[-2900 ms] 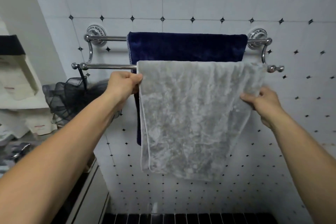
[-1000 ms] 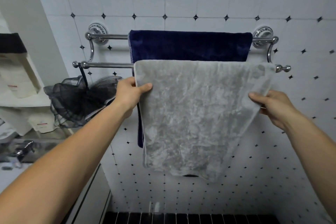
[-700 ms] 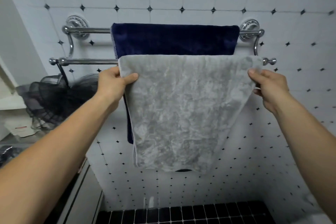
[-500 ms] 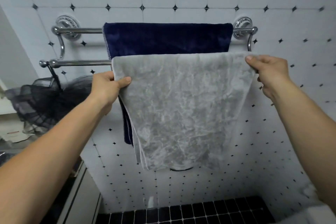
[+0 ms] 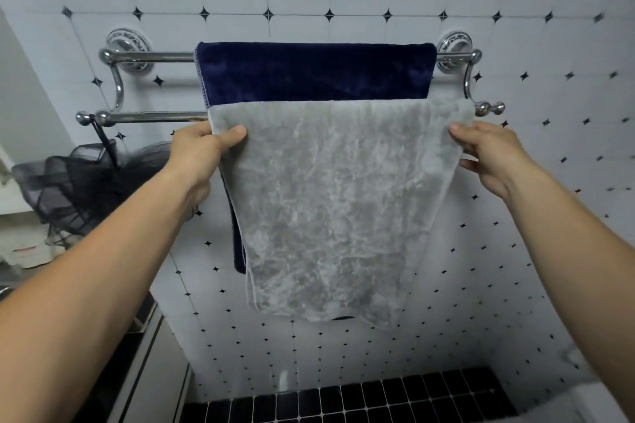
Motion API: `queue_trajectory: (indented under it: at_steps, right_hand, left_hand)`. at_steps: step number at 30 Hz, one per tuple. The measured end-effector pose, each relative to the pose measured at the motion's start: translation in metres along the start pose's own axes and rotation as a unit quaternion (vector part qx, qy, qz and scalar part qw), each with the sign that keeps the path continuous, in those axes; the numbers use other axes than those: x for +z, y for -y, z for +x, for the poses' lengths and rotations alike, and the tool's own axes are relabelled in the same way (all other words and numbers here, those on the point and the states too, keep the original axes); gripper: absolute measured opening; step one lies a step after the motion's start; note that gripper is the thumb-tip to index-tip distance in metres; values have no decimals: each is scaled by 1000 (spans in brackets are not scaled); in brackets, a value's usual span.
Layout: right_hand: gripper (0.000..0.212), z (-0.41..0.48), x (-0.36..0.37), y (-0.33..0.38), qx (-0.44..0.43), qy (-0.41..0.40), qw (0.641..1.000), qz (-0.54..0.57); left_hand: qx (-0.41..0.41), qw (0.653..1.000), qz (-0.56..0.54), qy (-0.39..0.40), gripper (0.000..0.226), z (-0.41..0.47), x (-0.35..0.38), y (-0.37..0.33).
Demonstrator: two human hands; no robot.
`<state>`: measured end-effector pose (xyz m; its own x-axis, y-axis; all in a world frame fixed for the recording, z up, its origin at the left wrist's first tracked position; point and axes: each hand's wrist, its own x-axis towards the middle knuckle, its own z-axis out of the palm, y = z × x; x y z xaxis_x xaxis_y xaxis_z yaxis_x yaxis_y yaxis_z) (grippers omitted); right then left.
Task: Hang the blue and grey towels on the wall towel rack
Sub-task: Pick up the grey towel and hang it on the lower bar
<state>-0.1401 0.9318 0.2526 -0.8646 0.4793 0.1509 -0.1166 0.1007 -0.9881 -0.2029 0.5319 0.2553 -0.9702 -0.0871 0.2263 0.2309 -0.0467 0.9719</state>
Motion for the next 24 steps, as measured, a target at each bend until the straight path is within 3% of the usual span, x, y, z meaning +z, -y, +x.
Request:
queue_trajectory:
  at_steps: [15,24]
  right_hand:
    - [7,2,0,-13,-8,5,1000,-7]
    - [16,-5,-6,-21,-22,-18,1000,-11]
  left_hand:
    - [-2,998,56,-18,6,-4,2,13]
    - [-35,997,61,-19,18,-22,10,4]
